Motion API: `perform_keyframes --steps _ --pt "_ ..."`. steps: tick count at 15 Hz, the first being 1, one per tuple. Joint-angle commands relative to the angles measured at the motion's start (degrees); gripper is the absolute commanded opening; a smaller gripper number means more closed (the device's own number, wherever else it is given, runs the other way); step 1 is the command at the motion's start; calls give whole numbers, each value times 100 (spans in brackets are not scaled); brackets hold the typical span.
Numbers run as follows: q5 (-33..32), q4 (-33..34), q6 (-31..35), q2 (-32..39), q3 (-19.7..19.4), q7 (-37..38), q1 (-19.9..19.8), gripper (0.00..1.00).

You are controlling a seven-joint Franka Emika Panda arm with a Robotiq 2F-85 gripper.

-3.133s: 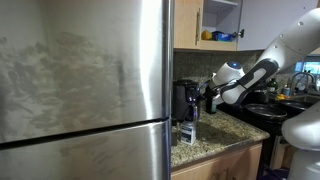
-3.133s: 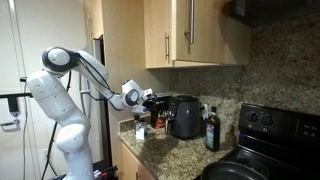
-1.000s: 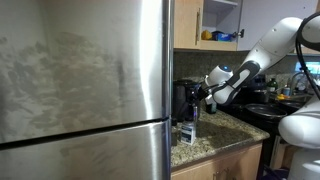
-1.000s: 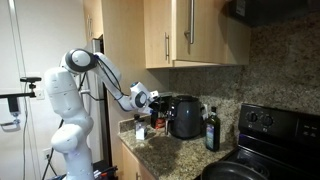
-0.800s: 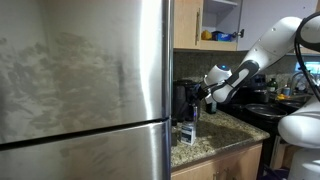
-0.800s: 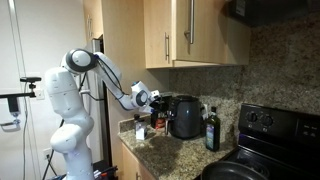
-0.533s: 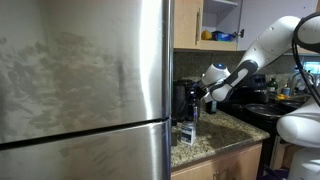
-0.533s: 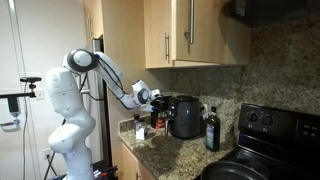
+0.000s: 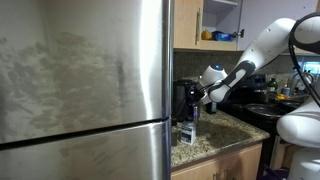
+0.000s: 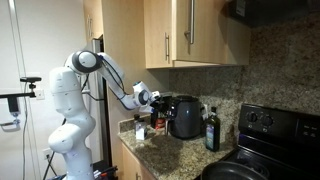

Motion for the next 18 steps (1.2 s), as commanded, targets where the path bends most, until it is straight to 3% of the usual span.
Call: perform_keyframes --steps 1,3,4,5,6,7,8,10,16,18 --pt "227 85 761 1050 -80 -464 207 100" --pt "-148 -428 1092 349 -139 110 95 100" --pt "925 -780 1384 -144 -1192 -534 1213 100" --pt "1078 -1023 1649 -395 -1424 -540 1413 100" --pt "1203 -406 1309 506 -1777 -927 1881 100" --pt "882 -495 1387 328 -1209 -589 1193 100" --pt "1028 -509 1356 284 -1504 -688 1546 100" --pt "1104 -481 1349 365 -1678 -720 1799 100" --pt "1344 -157 1231 261 -1611 -781 1365 100" --pt "1247 -287 1360 182 -1719 -698 1507 100"
